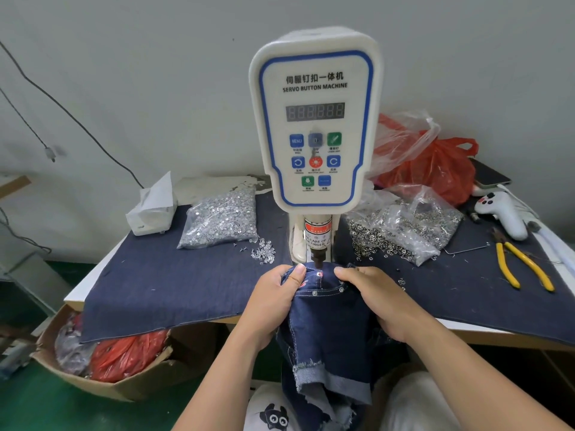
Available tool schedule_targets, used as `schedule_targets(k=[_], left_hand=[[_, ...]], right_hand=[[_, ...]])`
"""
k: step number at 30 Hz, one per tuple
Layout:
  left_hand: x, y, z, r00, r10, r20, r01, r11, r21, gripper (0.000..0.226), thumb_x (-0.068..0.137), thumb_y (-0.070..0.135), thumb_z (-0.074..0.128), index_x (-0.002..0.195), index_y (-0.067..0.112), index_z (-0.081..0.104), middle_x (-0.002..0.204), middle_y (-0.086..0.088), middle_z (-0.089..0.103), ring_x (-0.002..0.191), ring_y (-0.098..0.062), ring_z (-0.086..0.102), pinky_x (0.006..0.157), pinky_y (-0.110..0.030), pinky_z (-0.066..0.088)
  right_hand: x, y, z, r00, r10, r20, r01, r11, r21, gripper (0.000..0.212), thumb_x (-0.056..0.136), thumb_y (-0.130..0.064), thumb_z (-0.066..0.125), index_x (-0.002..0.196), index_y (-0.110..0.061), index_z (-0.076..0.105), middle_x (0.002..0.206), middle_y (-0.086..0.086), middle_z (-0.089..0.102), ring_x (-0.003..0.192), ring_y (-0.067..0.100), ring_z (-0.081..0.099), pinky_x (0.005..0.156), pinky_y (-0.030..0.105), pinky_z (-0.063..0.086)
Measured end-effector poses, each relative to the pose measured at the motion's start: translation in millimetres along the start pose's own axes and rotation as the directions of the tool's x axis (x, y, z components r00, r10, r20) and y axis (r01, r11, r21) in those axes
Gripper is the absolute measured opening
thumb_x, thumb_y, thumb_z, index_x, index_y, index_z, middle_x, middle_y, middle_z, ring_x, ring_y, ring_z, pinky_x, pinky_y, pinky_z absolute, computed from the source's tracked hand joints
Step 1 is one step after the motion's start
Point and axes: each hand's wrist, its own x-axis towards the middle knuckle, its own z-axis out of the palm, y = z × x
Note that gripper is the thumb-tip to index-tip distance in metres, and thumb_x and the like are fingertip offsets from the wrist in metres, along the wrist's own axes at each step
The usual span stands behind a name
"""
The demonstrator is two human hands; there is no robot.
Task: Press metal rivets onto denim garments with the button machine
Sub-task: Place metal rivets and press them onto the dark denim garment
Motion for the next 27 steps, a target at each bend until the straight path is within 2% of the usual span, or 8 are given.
schedule_targets(k=[5,10,14,17,19,21,23,27], left_hand=[[-8.6,7.0,0.4,0.993,-0.061,0.097,0.074,0.989,-0.129,0.041,0.105,0.045,0.062,0.111,0.005,0.072,0.109,-0.018,0.078,0.095,-0.019,0.072,0.085,-0.038,0.054],[-26.7,14.5,-2.8,0.965,-0.096,0.246,0.156,0.958,-0.239,0.049,0.093,0.045,0.075,0.122,0.007,0.066,0.115,-0.018,0.077,0.101,-0.025,0.075,0.082,-0.033,0.059],[-38.3,17.2,-4.1,0.940,-0.071,0.333,0.133,0.977,-0.169,0.054,0.091,0.049,0.080,0.127,0.012,0.062,0.123,-0.022,0.074,0.109,-0.031,0.073,0.098,-0.046,0.058],[-43.5,16.4,-5.3,0.937,-0.075,0.341,0.134,0.979,-0.151,0.057,0.091,0.056,0.078,0.128,0.016,0.062,0.127,-0.021,0.072,0.115,-0.034,0.070,0.105,-0.054,0.052],[-47.4,18.4,-11.2,0.926,-0.106,0.363,0.138,0.988,-0.064,0.055,0.094,0.066,0.067,0.125,0.021,0.069,0.129,-0.010,0.073,0.123,-0.027,0.066,0.110,-0.049,0.046],[-52.2,19.2,-20.7,0.887,-0.186,0.422,0.113,0.975,0.192,0.057,0.094,0.074,0.057,0.123,0.028,0.075,0.130,0.004,0.074,0.129,-0.018,0.064,0.117,-0.045,0.037],[-54.8,15.6,-30.5,0.881,-0.193,0.432,0.066,0.954,0.293,0.045,0.098,0.062,0.061,0.111,0.023,0.078,0.121,0.003,0.078,0.119,-0.015,0.069,0.114,-0.044,0.039],[-57.4,13.4,-28.8,0.958,-0.053,0.281,0.117,0.969,-0.217,0.020,0.094,0.022,0.065,0.107,0.011,0.075,0.110,-0.019,0.075,0.099,-0.029,0.071,0.087,-0.036,0.054]], right_hand=[[-6.1,-10.0,-3.0,0.993,0.055,0.107,-0.067,0.991,0.115,0.038,0.081,-0.034,0.063,0.110,-0.015,0.079,0.113,0.014,0.077,0.110,0.031,0.072,0.097,0.042,0.052],[-18.7,-4.1,-14.3,0.968,0.042,0.246,-0.083,0.984,0.157,0.044,0.071,-0.025,0.072,0.104,0.003,0.072,0.108,0.024,0.073,0.096,0.037,0.071,0.089,0.046,0.053],[-31.0,-5.9,-22.2,0.916,-0.006,0.401,-0.023,0.997,0.069,0.042,0.083,-0.032,0.082,0.112,-0.003,0.075,0.117,0.026,0.072,0.106,0.035,0.070,0.098,0.045,0.055],[-35.2,-14.2,-23.1,0.909,-0.088,0.407,0.094,0.996,0.005,0.031,0.085,-0.027,0.081,0.107,-0.006,0.078,0.109,0.021,0.076,0.098,0.026,0.072,0.091,0.035,0.057],[-36.5,-15.6,-25.6,0.910,-0.135,0.392,0.100,0.989,0.107,0.031,0.086,-0.020,0.076,0.109,0.000,0.077,0.112,0.026,0.073,0.099,0.029,0.071,0.090,0.035,0.057],[-38.0,-13.9,-31.6,0.909,-0.172,0.379,0.093,0.971,0.219,0.030,0.085,-0.016,0.073,0.108,0.003,0.075,0.109,0.027,0.073,0.095,0.030,0.072,0.084,0.034,0.058],[-39.7,-10.2,-37.3,0.915,-0.187,0.357,0.088,0.957,0.276,0.029,0.084,-0.016,0.073,0.106,0.003,0.076,0.105,0.025,0.075,0.089,0.028,0.074,0.077,0.032,0.058],[-41.9,-6.2,-41.9,0.922,-0.128,0.365,0.057,0.978,0.200,0.033,0.084,-0.018,0.075,0.112,0.000,0.075,0.113,0.028,0.073,0.095,0.030,0.073,0.079,0.033,0.059]])
